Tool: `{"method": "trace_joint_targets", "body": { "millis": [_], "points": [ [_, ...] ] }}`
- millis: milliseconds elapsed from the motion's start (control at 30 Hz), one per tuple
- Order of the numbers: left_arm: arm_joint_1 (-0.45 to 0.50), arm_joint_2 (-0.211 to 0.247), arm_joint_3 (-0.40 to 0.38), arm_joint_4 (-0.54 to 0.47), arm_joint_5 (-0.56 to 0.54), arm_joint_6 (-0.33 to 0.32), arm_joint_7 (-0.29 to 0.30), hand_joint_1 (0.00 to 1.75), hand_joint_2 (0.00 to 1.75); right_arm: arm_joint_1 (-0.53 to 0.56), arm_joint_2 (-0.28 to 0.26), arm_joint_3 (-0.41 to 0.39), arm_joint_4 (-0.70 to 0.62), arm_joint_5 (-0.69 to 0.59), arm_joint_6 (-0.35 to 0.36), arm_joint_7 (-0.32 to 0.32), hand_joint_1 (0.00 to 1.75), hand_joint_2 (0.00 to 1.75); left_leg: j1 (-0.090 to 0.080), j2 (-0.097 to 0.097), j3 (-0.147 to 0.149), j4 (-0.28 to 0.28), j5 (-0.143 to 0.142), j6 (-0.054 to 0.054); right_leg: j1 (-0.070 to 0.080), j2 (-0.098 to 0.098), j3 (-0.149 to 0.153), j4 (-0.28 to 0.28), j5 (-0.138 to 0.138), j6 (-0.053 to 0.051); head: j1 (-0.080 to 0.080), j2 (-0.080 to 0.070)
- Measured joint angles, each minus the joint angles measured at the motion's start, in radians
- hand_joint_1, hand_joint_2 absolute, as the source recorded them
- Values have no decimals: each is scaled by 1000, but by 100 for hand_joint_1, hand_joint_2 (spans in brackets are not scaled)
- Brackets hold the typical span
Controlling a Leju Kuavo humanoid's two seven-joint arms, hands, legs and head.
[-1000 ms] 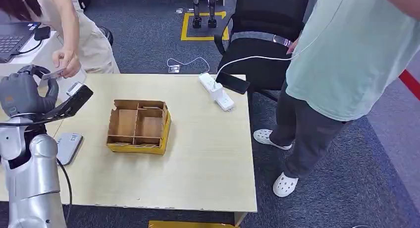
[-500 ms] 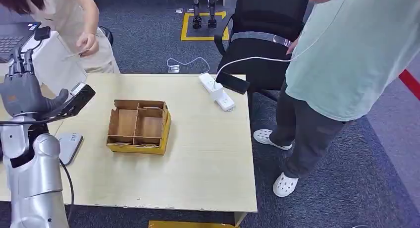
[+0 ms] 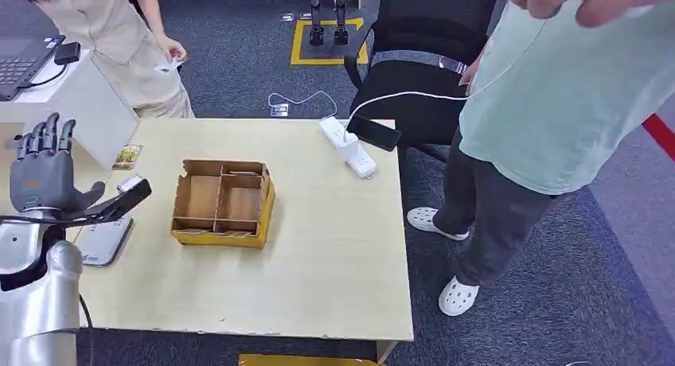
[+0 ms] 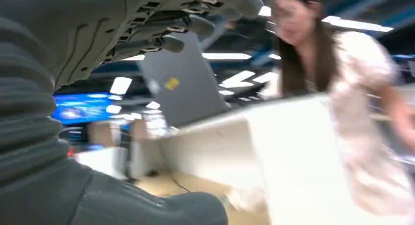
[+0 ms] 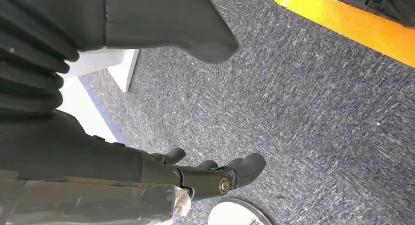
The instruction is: Pass the card to the sensor for recognition and then transmit it.
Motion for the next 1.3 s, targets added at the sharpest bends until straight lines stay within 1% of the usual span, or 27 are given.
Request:
{"method": "trace_joint_targets", "body": {
  "millis": [133, 200, 267, 300, 333, 433, 500, 533, 600, 667, 700, 767, 867, 967, 1033, 1100, 1133, 1200, 1267, 1300],
  "points": [
    [60, 29, 0, 0, 47, -21, -31, 0, 175, 0, 0, -5, 0, 2, 0, -1, 0, 0, 0, 0, -1, 0, 0, 0, 0, 0, 0, 0, 0, 0, 1, 0],
    [102, 60, -4, -7, 105, -57, -62, 0, 175, 0, 0, -6, -1, 2, -3, -2, 0, 0, 0, 2, 0, 0, -1, 0, 0, 2, 0, 0, 0, 0, 2, 0],
    [173, 120, -16, -47, 217, -107, -103, 0, 175, 1, -1, -8, -1, 2, -7, -6, 0, 0, 0, 6, 0, 0, -1, 1, 0, 5, -1, 0, 0, 0, 2, 0],
    [205, 141, -20, -68, 271, -137, -115, 0, 175, 2, -2, -9, -1, 2, -8, -8, 0, 0, 0, 6, 0, 0, -1, 1, 0, 5, -2, 0, 0, 0, 2, 0],
    [247, 177, -25, -100, 336, -174, -127, 0, 175, 1, -3, -10, -1, 2, -10, -9, 0, 0, 0, 6, 0, 0, -1, 1, 0, 5, -2, 0, 0, 0, 2, 0],
    [356, 300, -40, -215, 495, -266, -141, 0, 175, 1, -8, -17, -1, 2, -15, -12, 0, 0, 1, 5, -2, 0, -2, 1, 1, 5, -4, 0, -1, 0, 2, 0],
    [398, 386, -61, -296, 577, -311, -140, 0, 175, 1, -10, -21, -2, 2, -16, -12, 0, 0, 1, 2, -3, 0, -2, 1, 1, 1, -4, 0, -2, 1, 2, 0],
    [411, 414, -72, -326, 596, -322, -133, 0, 175, 0, -11, -21, -2, 2, -17, -13, 0, 0, 1, 0, -3, 0, -2, 1, 1, 0, -4, 0, -2, 2, 2, 0],
    [426, 464, -102, -386, 601, -332, -123, 0, 175, 0, -11, -23, -2, 2, -18, -15, 0, 0, 1, 0, -3, 0, -2, 1, 1, -1, -3, 0, -2, 2, 2, 0],
    [428, 508, -140, -428, 589, -326, -113, 0, 175, 1, -11, -27, -2, 1, -19, -17, 0, 0, 1, 0, -3, 0, -1, 2, 0, -1, -2, 0, -1, 2, 2, 0],
    [428, 521, -166, -445, 575, -315, -110, 0, 175, 1, -11, -29, -2, 1, -19, -18, 0, 0, 0, 0, -3, 0, -1, 2, 0, -1, -2, 0, -1, 2, 2, 0],
    [427, 542, -217, -469, 550, -293, -101, 0, 175, 1, -11, -32, -2, 1, -23, -18, 0, 0, 0, 0, -3, 0, -1, 2, 0, -1, -2, 0, -1, 2, 2, 0],
    [424, 560, -301, -491, 528, -264, -83, 0, 175, 2, -11, -37, -2, 1, -28, -18, 0, 0, 0, 0, -3, 0, -1, 2, 0, 0, -2, 0, 0, 2, 2, 0],
    [416, 569, -348, -502, 504, -248, -71, 0, 175, 3, -11, -43, -2, -1, -33, -18, 0, 0, 0, 0, -3, 1, -1, 2, 0, 0, -3, -1, 0, 2, 2, 0],
    [397, 568, -397, -508, 469, -236, -59, 0, 175, 3, -11, -50, -2, -1, -35, -18, 0, 0, 0, -1, -3, 1, -1, 2, 0, -1, -2, -1, 0, 2, 2, 0],
    [384, 563, -441, -508, 428, -224, -48, 0, 175, 3, -11, -52, -2, -1, -35, -18, 0, 0, 0, 0, -3, 1, -1, 2, 0, 0, -3, -1, 0, 2, 2, 0],
    [374, 558, -475, -508, 386, -202, -32, 0, 175, 5, -11, -55, -2, -1, -35, -18, 0, 0, 0, 0, -3, 1, -1, 2, 0, 0, -3, -1, 0, 2, 2, 0],
    [349, 535, -545, -504, 300, -156, -4, 0, 175, 6, -10, -61, -2, 1, -35, -18, 0, 0, -1, -1, -3, 1, -1, 2, 0, -1, -2, -1, 0, 2, 2, 0],
    [323, 503, -623, -488, 256, -127, 16, 0, 175, 5, -10, -64, -2, 2, -35, -18, 0, 0, -1, -2, -3, 1, -1, 2, -1, -2, -2, -1, 0, 2, 2, 0],
    [315, 488, -651, -479, 231, -115, 26, 0, 175, 5, -10, -65, -2, 2, -35, -17, 0, 0, -1, -1, -3, 1, -1, 2, -1, -1, -2, -1, 0, 2, 2, 0]
  ]
}}
